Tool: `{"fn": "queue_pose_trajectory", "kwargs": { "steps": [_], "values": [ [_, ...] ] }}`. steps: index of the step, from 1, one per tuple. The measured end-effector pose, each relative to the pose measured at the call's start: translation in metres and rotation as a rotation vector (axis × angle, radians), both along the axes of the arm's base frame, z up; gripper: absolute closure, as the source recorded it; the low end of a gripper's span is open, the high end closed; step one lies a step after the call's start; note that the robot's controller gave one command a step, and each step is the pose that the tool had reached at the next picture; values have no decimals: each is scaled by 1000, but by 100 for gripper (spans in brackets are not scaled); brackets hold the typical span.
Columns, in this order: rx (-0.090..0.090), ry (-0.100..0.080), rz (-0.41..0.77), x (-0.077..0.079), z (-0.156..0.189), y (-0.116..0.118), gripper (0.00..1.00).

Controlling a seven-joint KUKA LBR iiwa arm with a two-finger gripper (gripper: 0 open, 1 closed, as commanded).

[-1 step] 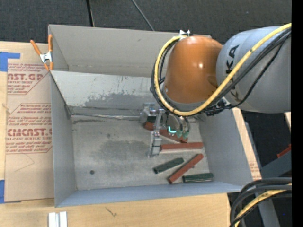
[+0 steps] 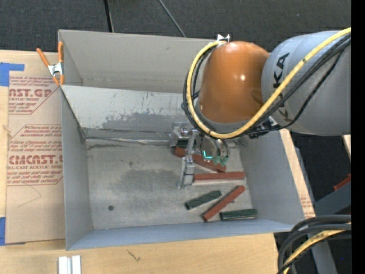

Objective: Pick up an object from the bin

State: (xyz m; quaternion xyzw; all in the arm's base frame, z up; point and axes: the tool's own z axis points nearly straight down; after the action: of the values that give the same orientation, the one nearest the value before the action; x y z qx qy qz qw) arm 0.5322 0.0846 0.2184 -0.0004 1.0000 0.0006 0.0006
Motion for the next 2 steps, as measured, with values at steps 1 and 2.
{"fn": "queue_pose_trajectory", "kwargs": {
  "steps": [1,2],
  "values": [
    [-1,2,-26,24,-99,-82,100],
    [0,0,-25,25,-98,-82,0]
  ]
}}
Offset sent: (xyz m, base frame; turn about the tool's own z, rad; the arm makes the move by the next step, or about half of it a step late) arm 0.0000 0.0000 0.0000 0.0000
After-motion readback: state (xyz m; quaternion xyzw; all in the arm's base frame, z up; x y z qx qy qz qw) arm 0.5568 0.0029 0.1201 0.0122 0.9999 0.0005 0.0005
